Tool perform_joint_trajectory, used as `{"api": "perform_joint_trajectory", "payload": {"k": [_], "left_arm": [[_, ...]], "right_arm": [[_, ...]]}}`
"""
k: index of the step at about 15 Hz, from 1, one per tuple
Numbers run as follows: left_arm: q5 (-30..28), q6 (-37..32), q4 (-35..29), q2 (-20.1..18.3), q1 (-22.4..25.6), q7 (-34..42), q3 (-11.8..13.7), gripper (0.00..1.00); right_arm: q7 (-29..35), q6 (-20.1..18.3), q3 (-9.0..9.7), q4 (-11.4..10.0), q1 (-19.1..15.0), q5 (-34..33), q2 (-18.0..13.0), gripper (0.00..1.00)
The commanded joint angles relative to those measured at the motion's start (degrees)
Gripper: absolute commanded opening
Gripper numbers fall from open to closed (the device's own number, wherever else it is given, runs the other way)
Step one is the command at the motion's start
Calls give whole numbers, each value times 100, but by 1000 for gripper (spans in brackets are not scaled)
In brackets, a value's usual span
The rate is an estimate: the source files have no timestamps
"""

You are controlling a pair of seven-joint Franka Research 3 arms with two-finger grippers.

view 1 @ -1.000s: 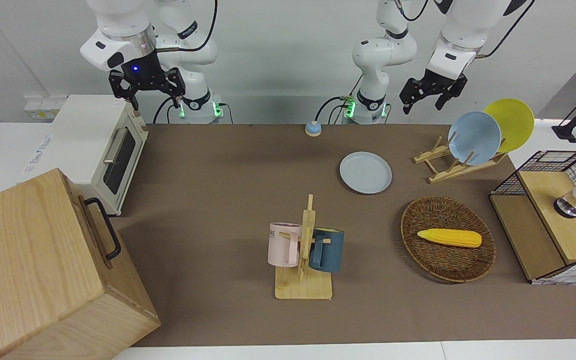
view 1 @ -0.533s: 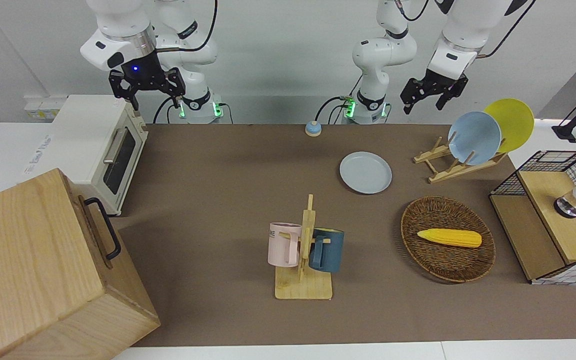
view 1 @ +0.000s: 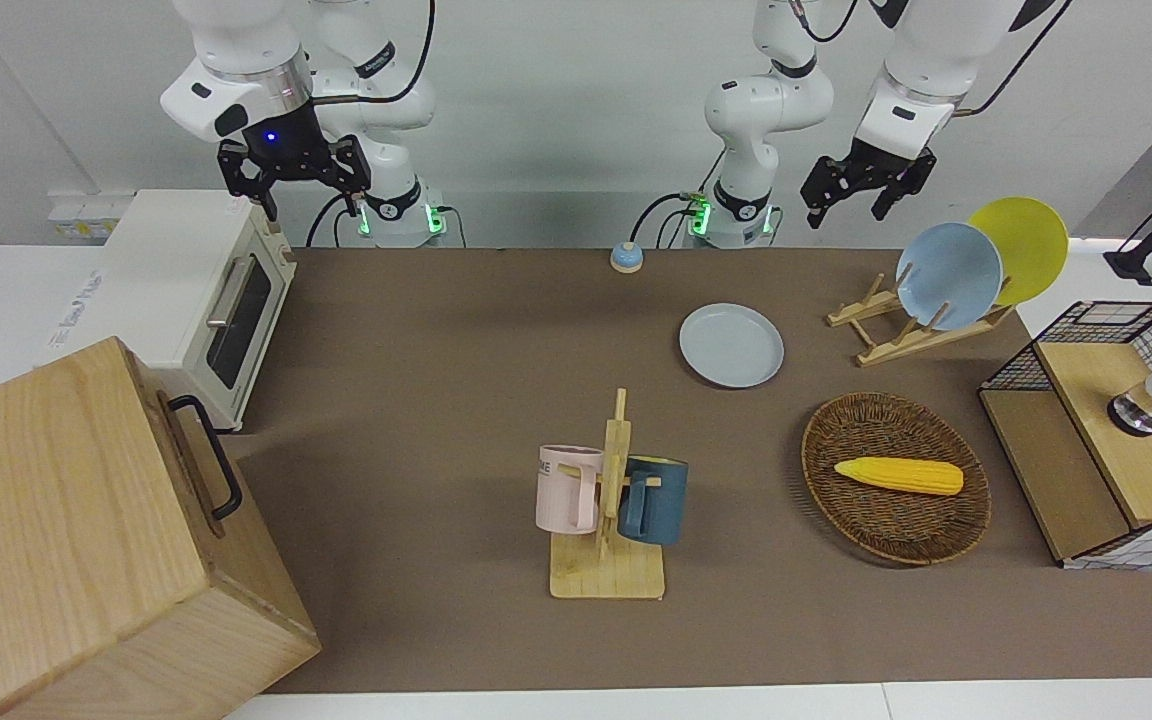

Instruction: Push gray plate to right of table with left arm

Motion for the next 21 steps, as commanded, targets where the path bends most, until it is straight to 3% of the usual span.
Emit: {"api": "perform_joint_trajectory", "payload": {"k": [1,6,11,19,21], "left_arm": [[113,-105,134,56,75,-31,-53,998],[69,-105,134,56,13,-14,-70,998],[122,-105,143,12,-22,-163,-395,998],[52,-87,134,12,66,-93,-351,998],[-1,-87,-41,-75,83,-93,-212,998]], "right_arm": [[-43,-68,30,-23,-46,5,-60,996],[-43,-68,30,-23,-46,5,-60,996],[-43,-68,30,-23,-46,5,-60,996],[-43,-68,30,-23,-46,-3,-60,996],[-43,-68,30,-23,-46,5,-60,996]]}}
